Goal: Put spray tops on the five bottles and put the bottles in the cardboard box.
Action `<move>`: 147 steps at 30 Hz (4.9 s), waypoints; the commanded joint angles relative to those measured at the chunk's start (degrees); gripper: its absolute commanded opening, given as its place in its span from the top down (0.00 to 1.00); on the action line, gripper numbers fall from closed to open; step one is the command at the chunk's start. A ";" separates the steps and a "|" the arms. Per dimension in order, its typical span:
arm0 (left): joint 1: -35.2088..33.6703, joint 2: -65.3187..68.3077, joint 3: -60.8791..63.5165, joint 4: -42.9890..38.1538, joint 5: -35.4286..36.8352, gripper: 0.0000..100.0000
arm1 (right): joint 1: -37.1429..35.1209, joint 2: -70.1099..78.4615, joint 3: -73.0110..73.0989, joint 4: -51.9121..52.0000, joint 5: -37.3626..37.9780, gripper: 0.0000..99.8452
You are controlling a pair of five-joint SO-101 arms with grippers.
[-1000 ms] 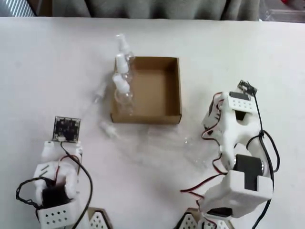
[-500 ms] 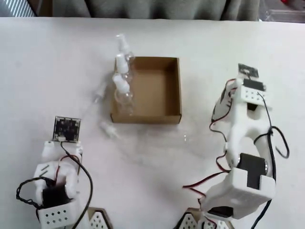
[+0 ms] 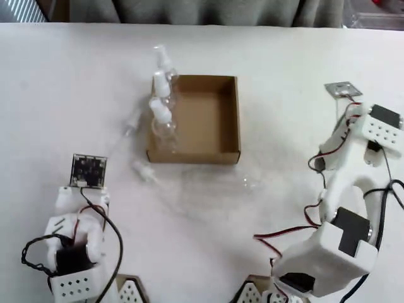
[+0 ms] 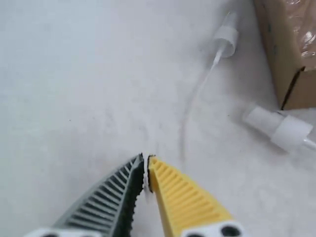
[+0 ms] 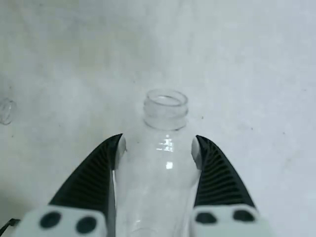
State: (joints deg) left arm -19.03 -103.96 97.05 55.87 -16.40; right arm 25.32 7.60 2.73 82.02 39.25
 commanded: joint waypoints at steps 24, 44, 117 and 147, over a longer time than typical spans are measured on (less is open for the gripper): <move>0.66 -0.66 -0.09 0.18 -0.35 0.97 | 4.53 -0.57 10.11 -13.93 0.44 0.71; 0.66 -0.66 -0.09 0.18 -0.35 0.97 | 9.71 -6.29 10.37 -6.37 1.58 0.72; 0.75 -0.66 -0.09 -1.05 -0.35 0.97 | 4.00 12.70 -14.95 11.30 -6.77 0.96; 5.93 -0.31 -1.49 3.08 0.09 0.97 | -5.41 -20.97 43.69 -24.84 -14.24 0.98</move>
State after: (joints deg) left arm -13.85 -103.96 97.05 58.51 -16.40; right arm 22.33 -9.63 44.31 60.84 27.65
